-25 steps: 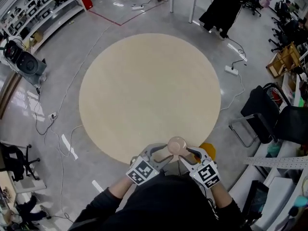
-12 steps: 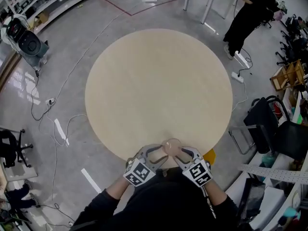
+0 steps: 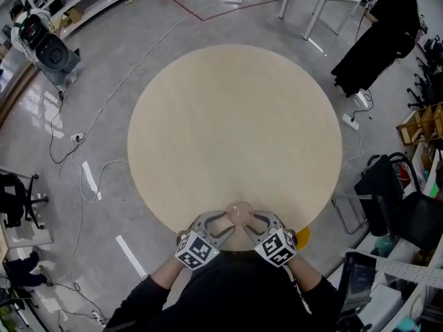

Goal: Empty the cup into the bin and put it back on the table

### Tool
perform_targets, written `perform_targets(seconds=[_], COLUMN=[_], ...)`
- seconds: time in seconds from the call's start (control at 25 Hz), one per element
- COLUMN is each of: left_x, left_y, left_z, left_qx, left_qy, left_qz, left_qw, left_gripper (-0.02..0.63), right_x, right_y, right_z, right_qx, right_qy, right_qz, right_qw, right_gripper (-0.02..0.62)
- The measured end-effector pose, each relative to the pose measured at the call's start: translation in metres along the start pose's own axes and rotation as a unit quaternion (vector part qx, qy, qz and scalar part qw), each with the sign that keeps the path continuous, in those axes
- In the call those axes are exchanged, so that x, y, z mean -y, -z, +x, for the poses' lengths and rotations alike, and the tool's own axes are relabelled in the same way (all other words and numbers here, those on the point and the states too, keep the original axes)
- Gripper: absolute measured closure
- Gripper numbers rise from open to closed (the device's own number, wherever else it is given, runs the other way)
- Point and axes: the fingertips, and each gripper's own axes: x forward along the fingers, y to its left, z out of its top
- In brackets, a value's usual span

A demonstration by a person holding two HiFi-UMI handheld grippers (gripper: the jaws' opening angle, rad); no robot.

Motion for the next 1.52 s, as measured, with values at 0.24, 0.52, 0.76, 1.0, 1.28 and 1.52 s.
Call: perform_targets(seconds=[0.24,0.52,0.76,1.0,1.28,1.52], left_x=[-0.017,-0.020,-0.015,-0.009,-0.009,-0.008], left_y=[0.008,0.018,0.031,0.040,0.041,0.049], left_z=[0.018,0.034,0.044,0.052,0.052,0.051], left_qx=[-0.017,-0.038,-0.059,-0.072,-0.076,-0.085], left_qy=[-0.019,-0.012,-0.008,-0.004,-0.004,-0.006], left_qz=[-0.014,-0.025,-0.033,-0.042,-0.033,-0.053], left_qw=[0.9996,0.9989,0.9977,0.9965,0.9966,0.9950], left_gripper=[0.400,0.400,0.400,0.399,0.399,0.399], right_x=[0.017,0.024,0.023,0.021,0.020,0.013], right_y=[0.003,0.017,0.031,0.044,0.044,0.044], right_z=[0.016,0.024,0.029,0.033,0.032,0.033], right_qx=[-0.024,-0.034,-0.045,-0.054,-0.052,-0.054], right_qy=[0.001,-0.017,-0.032,-0.038,-0.036,-0.042], right_qz=[-0.011,0.000,0.002,0.003,0.007,0.014], right_qw=[1.000,0.999,0.998,0.998,0.998,0.998], right_gripper=[0.431,0.431,0.431,0.431,0.431,0.431])
